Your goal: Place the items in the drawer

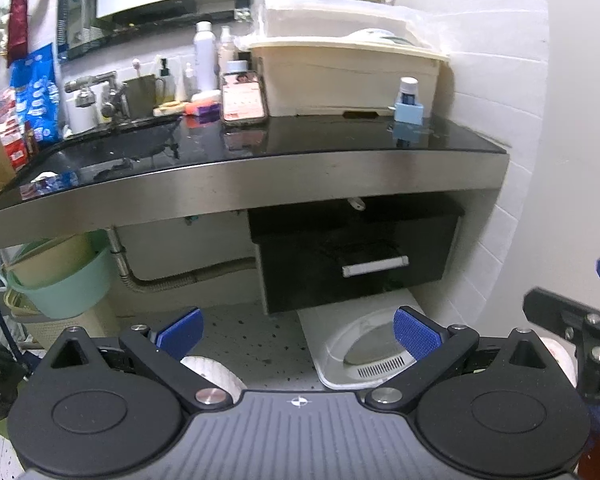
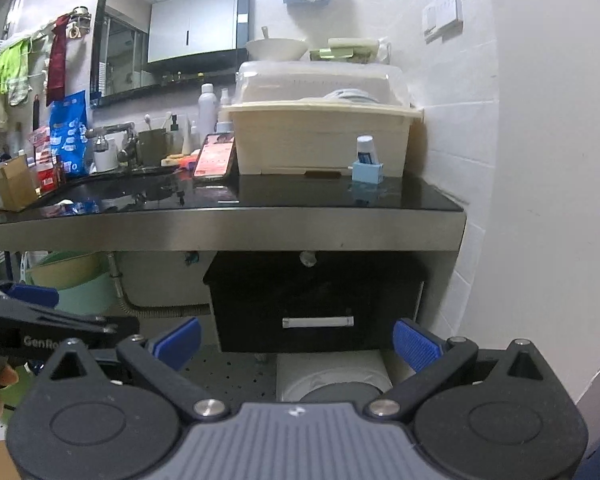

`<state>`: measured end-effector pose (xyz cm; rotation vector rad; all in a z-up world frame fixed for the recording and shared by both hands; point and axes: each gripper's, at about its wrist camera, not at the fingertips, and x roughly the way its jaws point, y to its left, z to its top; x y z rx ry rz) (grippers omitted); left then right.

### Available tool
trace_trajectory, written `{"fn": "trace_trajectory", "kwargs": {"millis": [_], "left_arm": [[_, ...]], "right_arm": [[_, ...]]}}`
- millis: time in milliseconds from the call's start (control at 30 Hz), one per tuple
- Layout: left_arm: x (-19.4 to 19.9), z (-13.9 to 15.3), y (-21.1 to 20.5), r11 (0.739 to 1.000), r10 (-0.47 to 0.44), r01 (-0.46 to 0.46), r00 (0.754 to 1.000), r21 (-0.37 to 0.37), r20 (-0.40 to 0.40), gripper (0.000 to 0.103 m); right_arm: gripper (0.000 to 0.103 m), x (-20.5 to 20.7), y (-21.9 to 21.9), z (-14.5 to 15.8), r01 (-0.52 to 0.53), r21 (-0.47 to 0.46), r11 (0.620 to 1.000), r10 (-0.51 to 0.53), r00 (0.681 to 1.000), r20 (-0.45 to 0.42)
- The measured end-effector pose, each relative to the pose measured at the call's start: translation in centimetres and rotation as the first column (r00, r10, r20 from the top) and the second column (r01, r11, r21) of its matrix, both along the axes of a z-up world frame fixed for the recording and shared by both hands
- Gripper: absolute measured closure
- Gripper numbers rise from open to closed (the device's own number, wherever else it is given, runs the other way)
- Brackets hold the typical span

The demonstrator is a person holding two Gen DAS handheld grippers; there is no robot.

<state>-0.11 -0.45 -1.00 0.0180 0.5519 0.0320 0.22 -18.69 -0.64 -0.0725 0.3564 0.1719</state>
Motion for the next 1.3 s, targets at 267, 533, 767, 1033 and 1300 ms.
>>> {"fn": "trace_trajectory", "kwargs": {"millis": [267,533,767,1033,1300], "left_arm": [[0.4,-0.6,0.5,1.0,-0.023,0.023,1.0,0.015,0.011,0.0],[0.8,-1.3,-0.3,0.997,-0.031,0.028,0.999,0.077,0.035,0.0],[1.9,-2.1,-0.6,0.993,-0.063,0.055,0.996,0.108,0.071,0.0],[4.2,-2.9,-0.1,0.99,-0.03,0.022,0.998,0.138,0.057,0.0],[6.4,-3.5,0.2,0.987,-0.005,0.007,1.0,0.159,-0.014,0.0]], "right_arm": [[0.0,0.6,0.6,-0.9,-0.006,-0.056,0.998,0.007,1.0,0.018],[0.0,1.6,0.2,-3.0,-0.016,-0.02,1.0,0.016,1.0,-0.002],[0.0,3.6,-0.3,-4.4,-0.074,-0.081,0.994,0.071,0.997,-0.035],[0.0,7.2,-1.2,-4.6,-0.163,-0.125,0.979,0.16,0.986,-0.038],[0.0,11.4,-0.6,-5.3,-0.266,-0.196,0.944,0.25,0.963,-0.102]]}}
